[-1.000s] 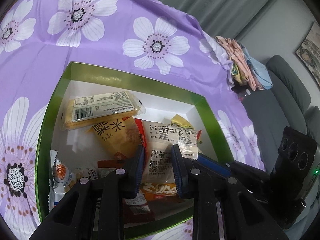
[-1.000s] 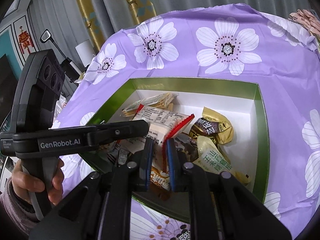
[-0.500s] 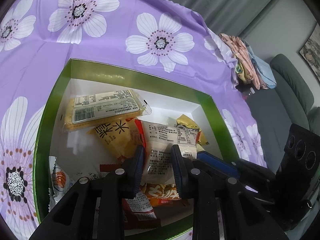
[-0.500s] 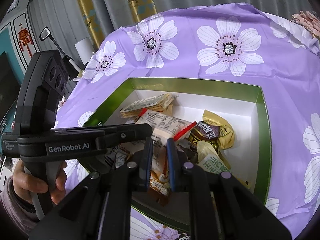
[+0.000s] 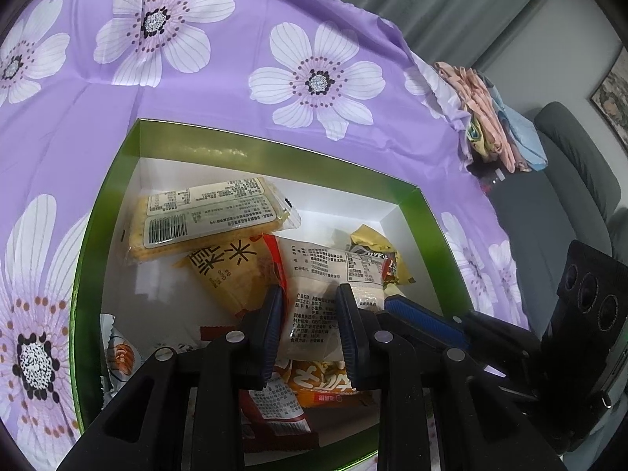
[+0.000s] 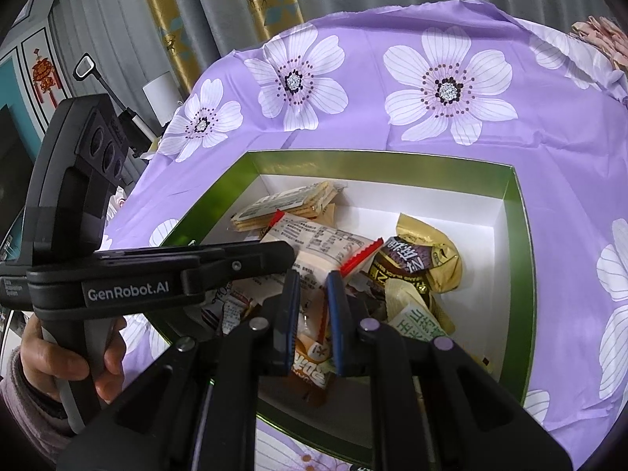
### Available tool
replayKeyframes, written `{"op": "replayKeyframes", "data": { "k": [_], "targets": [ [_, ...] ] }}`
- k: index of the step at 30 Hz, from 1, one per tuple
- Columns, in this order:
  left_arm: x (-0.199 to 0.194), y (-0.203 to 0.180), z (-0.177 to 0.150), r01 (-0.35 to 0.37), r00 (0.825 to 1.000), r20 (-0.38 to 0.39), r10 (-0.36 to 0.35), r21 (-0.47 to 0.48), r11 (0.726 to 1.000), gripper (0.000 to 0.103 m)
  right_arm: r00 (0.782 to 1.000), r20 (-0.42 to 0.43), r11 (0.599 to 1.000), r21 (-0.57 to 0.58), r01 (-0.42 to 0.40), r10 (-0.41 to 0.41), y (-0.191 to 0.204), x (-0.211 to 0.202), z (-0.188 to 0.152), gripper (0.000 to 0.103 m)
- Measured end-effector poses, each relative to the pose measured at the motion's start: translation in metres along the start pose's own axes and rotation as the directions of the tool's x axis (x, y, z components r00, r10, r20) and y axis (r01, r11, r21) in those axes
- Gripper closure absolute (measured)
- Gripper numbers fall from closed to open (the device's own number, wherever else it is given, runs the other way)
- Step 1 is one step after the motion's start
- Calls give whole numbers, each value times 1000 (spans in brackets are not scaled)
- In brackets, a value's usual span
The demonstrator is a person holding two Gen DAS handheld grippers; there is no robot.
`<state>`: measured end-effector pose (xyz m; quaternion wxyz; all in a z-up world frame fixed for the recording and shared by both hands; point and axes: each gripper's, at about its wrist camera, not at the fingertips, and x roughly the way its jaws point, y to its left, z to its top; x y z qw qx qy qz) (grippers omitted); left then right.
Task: Organize snacks
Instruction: 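Carry the cream bag over the green box and lower it inside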
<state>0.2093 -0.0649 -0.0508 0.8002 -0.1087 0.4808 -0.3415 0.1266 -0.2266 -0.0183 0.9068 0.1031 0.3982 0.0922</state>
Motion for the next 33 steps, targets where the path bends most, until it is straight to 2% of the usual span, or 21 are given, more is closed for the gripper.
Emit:
{"op": "replayKeyframes", "data": {
  "k": [33],
  "targets": [
    [1, -1, 2, -3, 1000, -2, 3, 0, 1000, 77, 1000, -14, 1000, 14, 3, -3, -3, 5, -2, 88]
  ]
}}
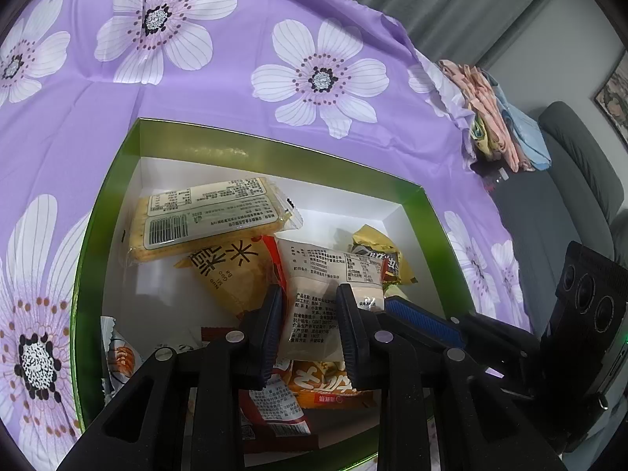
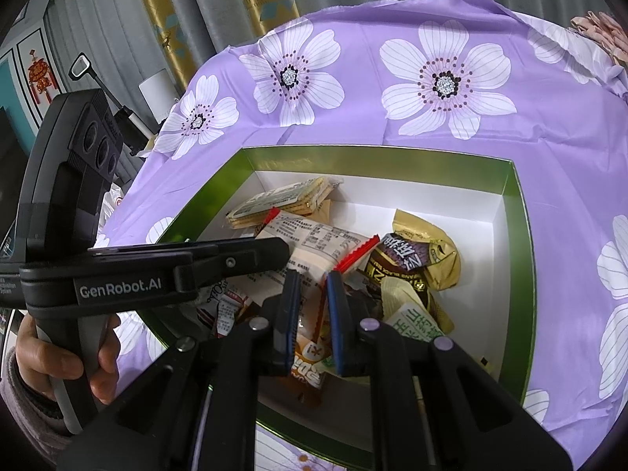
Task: Organize snacks
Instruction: 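Carry the cream bag over the green box and lower it inside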
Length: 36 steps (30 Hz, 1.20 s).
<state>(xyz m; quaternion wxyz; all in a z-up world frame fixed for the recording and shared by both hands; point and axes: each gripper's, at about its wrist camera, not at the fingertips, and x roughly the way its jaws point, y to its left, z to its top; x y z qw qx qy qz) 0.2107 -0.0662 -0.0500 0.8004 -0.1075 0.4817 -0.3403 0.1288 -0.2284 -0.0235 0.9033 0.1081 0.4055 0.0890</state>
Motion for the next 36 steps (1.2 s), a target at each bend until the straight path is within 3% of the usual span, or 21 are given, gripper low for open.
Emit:
{"op": "replayKeyframes", "data": {
  "k": [36],
  "targets": [
    [0, 4, -2, -6, 1000, -4, 6, 0, 1000, 77, 1000, -7, 1000, 5, 3, -3, -1, 1, -1, 88]
  ]
}}
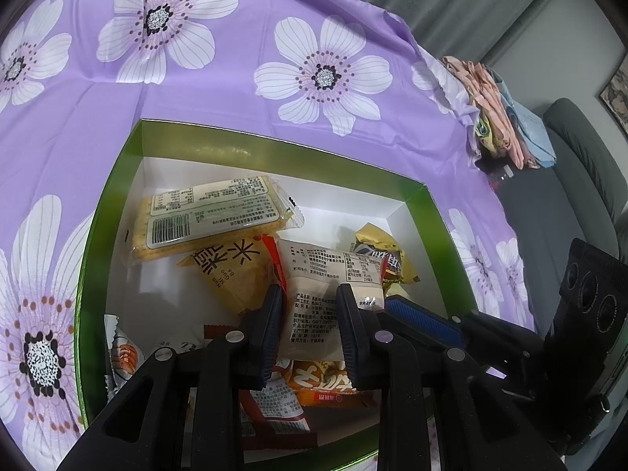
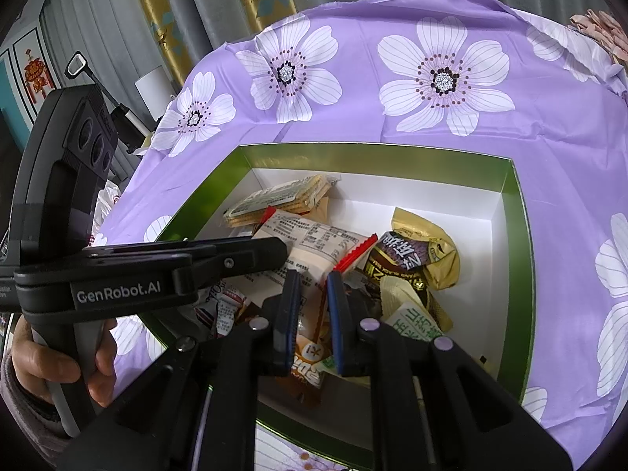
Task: Organize snacks
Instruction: 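Carry the cream bag over the green box and lower it inside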
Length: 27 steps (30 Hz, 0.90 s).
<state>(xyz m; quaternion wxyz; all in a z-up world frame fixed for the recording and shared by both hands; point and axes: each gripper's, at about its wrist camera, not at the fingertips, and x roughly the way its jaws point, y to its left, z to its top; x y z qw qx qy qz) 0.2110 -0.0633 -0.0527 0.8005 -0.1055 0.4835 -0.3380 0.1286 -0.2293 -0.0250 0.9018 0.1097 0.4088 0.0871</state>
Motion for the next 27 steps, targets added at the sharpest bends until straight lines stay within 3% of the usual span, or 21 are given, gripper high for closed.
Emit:
{"op": "replayKeyframes", "data": {
  "k": [20, 27],
  "targets": [
    [0, 0, 0, -3, 1000, -1, 3, 3, 1000, 76, 1000, -7, 1000, 9, 1, -1, -1, -2, -4, 84],
    [-3, 9, -3, -15, 1000, -2, 15, 3, 1000, 70, 1000, -9, 1000, 10, 3, -3, -2, -2, -3, 83]
  ]
}}
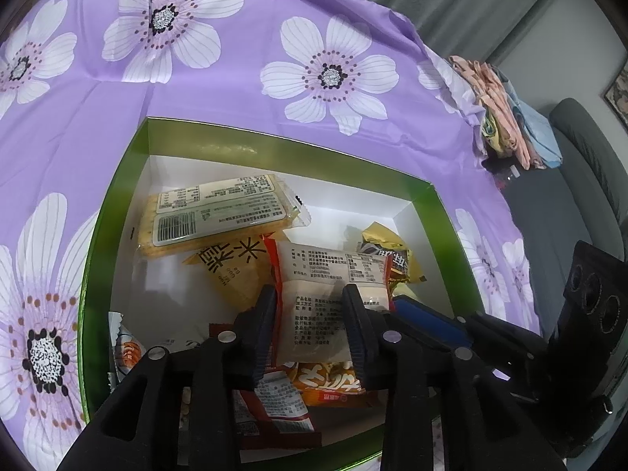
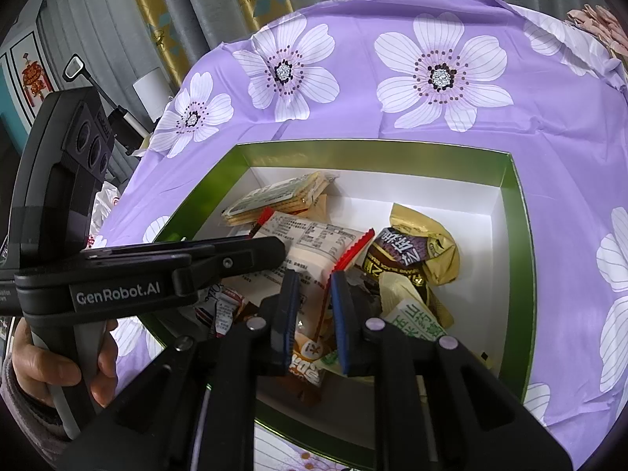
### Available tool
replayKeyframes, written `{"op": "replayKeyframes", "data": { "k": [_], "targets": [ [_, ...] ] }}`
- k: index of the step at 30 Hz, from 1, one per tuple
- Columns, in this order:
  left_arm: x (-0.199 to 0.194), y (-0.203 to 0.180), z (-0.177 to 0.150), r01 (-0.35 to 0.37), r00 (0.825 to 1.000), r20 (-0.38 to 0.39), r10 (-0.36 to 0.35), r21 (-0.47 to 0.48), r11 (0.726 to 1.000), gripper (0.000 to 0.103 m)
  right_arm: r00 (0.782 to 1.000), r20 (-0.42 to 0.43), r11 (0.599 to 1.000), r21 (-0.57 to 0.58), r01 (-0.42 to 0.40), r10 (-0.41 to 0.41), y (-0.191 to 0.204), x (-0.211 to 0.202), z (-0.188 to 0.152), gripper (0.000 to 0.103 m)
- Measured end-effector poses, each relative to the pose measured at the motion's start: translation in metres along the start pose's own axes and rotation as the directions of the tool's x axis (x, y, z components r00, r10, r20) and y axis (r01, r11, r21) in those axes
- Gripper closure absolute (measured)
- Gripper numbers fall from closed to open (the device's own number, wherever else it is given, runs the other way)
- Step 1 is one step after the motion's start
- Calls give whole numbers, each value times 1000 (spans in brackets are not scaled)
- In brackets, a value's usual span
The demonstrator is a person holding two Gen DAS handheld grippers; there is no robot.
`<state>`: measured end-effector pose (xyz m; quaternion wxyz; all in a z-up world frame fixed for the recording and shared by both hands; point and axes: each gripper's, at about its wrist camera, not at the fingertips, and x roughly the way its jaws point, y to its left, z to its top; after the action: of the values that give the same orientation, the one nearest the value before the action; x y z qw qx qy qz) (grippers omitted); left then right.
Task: Organize snacks
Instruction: 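Carry the cream bag over the green box and lower it inside, then open the right gripper to release the cream bag into the box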
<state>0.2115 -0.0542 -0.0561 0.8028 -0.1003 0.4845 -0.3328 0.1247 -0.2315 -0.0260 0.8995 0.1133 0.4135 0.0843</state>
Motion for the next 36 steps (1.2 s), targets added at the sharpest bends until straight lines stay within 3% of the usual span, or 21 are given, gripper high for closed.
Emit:
{"op": "replayKeyframes", "data": {
  "k": [9, 18, 29, 31, 36],
  "targets": [
    [-2, -3, -1, -22, 1000, 4, 22, 12, 1000, 65, 1000, -15, 1000, 8, 8, -8, 0, -3, -1, 71],
    [-16, 8, -7, -45, 999, 4, 45, 26, 999, 61, 1000, -26, 1000, 5, 10, -10, 2, 0, 1, 69],
    [-46, 29, -18, -76, 997, 7, 76, 41, 996, 51, 999, -34, 1000, 17, 22, -21, 1, 0, 1, 61],
    [-43, 23, -15, -90, 996, 12, 89, 46, 995, 44, 999, -35, 999, 21, 24, -24, 0, 0, 1, 57],
    [-48, 28, -15, -106, 994, 16, 106, 50, 993, 41, 999, -34, 999, 22, 24, -24, 0, 0, 1, 58]
  ]
}}
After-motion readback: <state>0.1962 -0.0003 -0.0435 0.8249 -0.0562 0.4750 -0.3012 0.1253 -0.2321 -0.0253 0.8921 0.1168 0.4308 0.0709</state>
